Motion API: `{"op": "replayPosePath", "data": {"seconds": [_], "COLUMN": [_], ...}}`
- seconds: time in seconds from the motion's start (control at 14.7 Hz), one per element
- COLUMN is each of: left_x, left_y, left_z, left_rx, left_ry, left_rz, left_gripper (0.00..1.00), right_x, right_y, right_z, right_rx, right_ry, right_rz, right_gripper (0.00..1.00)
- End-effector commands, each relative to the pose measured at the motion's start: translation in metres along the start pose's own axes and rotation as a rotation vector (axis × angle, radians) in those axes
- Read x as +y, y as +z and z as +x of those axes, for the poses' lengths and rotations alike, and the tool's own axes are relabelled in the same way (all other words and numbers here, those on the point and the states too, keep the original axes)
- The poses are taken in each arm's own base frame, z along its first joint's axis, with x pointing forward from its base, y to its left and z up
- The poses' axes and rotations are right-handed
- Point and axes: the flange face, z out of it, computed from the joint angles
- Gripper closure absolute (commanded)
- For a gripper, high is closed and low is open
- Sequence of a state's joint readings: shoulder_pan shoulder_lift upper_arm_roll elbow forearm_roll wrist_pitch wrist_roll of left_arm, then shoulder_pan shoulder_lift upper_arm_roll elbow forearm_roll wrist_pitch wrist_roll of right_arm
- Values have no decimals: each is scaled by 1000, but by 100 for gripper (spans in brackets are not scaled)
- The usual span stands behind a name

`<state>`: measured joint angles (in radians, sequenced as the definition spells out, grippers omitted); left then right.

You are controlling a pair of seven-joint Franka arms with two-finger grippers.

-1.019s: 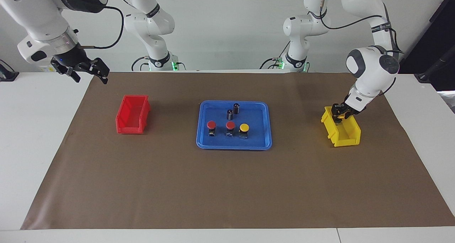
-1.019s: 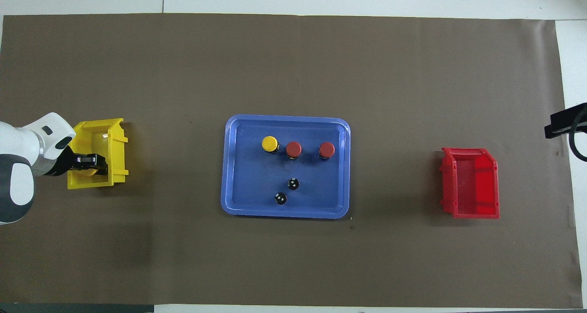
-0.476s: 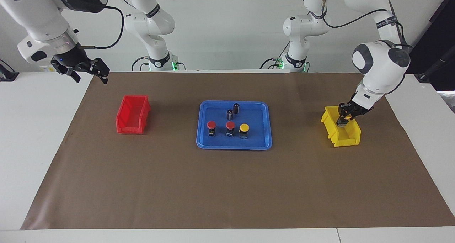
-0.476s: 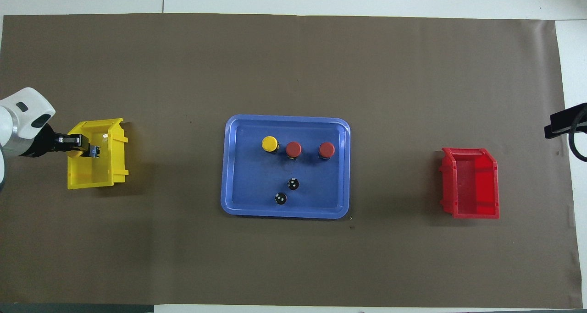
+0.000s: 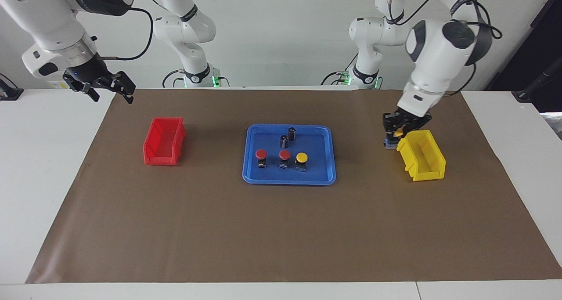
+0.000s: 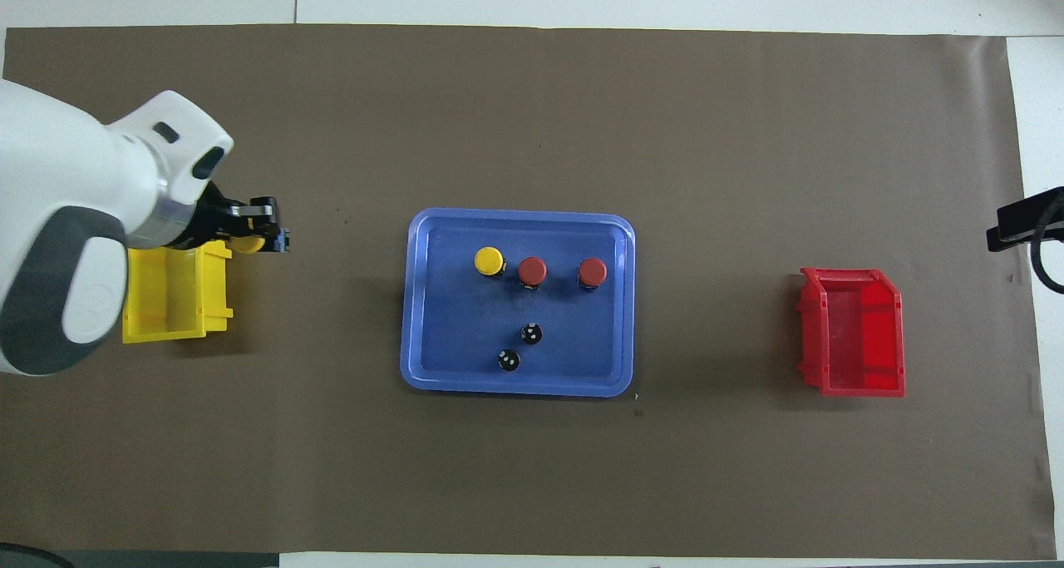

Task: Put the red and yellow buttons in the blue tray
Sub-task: 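Carry the yellow button into the tray beside the other yellow button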

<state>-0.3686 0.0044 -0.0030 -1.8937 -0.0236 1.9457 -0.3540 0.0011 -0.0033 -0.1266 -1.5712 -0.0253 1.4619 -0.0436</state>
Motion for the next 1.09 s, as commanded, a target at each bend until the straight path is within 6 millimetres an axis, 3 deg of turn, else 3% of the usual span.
{"op": "replayPosePath", "data": {"seconds": [0.0, 0.14, 0.41, 0.68, 0.88, 1.02], "left_x": [54, 85, 115, 125, 134, 135], "left_y": [45, 69, 105, 124, 150, 157], "left_z": [-3, -9, -14, -23, -24, -21], "left_rx": [-9, -10, -12, -28, -21, -15], "left_ry": [2, 22, 21, 29, 21, 19], "left_rz": [-14, -44, -42, -34, -34, -38], "left_gripper": [99, 99, 99, 99, 99, 99], "right_x": [0, 0, 0, 0, 0, 0], "right_y": [0, 0, 0, 1, 0, 0], "right_z": [-7, -7, -7, -6, -7, -7], "right_rx": [6, 6, 6, 5, 6, 6], "right_ry": [-9, -9, -9, -9, -9, -9], "right_rz": [2, 2, 2, 2, 2, 2], "right_gripper": [0, 0, 0, 0, 0, 0]}}
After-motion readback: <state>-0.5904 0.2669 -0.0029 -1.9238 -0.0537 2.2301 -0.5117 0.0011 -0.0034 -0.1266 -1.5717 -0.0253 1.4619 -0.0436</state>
